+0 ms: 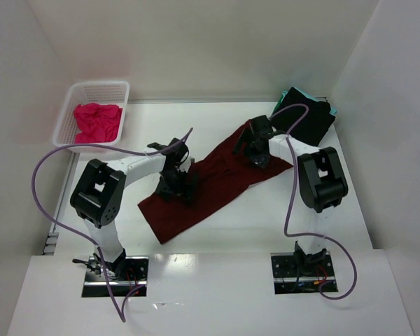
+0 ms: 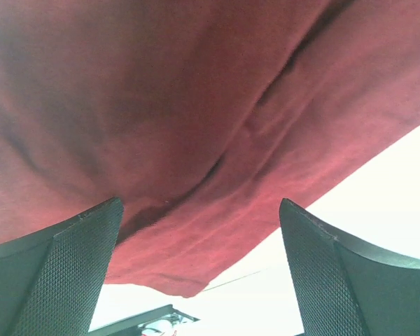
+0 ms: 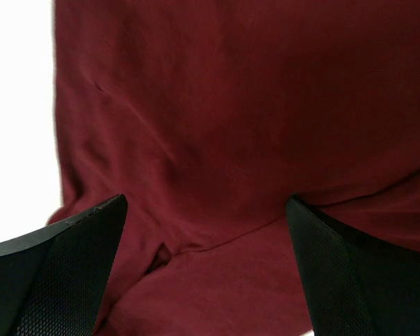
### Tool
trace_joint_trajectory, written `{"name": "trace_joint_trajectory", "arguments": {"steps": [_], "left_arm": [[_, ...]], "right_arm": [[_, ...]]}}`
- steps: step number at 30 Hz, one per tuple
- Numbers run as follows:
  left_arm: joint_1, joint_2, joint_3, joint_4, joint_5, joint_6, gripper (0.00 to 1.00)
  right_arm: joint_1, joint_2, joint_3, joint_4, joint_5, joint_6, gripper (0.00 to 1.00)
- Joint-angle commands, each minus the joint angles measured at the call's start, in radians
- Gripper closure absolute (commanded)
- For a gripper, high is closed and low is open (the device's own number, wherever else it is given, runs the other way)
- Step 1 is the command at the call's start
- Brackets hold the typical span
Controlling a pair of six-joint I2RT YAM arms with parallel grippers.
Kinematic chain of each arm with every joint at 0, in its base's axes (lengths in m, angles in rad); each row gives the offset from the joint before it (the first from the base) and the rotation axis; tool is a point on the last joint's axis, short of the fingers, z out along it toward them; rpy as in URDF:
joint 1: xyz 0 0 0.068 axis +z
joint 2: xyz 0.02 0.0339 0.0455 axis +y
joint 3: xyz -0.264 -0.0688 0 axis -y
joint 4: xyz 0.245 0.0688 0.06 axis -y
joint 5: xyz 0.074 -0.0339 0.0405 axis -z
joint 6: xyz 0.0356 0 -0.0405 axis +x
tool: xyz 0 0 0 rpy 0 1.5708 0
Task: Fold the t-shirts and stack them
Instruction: Rotate the tshirt 90 degrees
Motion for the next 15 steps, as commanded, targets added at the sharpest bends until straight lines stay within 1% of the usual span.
{"name": "trace_joint_trajectory", "arguments": {"steps": [1,3,7,10,15], "left_arm": [[0.005,-0.035,-0.015,0.02,0.079,-0.02,0.0],[0.005,-0.046,-0.019,0.024,0.088,-0.01,0.0],[0.005,-0.046,-0.033,0.024,0.054,0.019,0.0],[0.005,-0.046,-0.033,0.024,0.063,0.019,0.0],[0.005,-0.022,-0.033,0.034,0.099,0.023,0.0]], "right_arm": [[0.04,0.066,0.102,-0.049,0.033,-0.011,0.01],[0.055,0.111,0.134,-0.066,0.053,-0.011,0.01],[0.069,0.185,0.222,-0.097,0.092,-0.011,0.01],[0.079,0.255,0.31,-0.129,0.092,-0.011,0.01],[0.093,0.354,0.443,-0.116,0.075,0.0,0.01]]}}
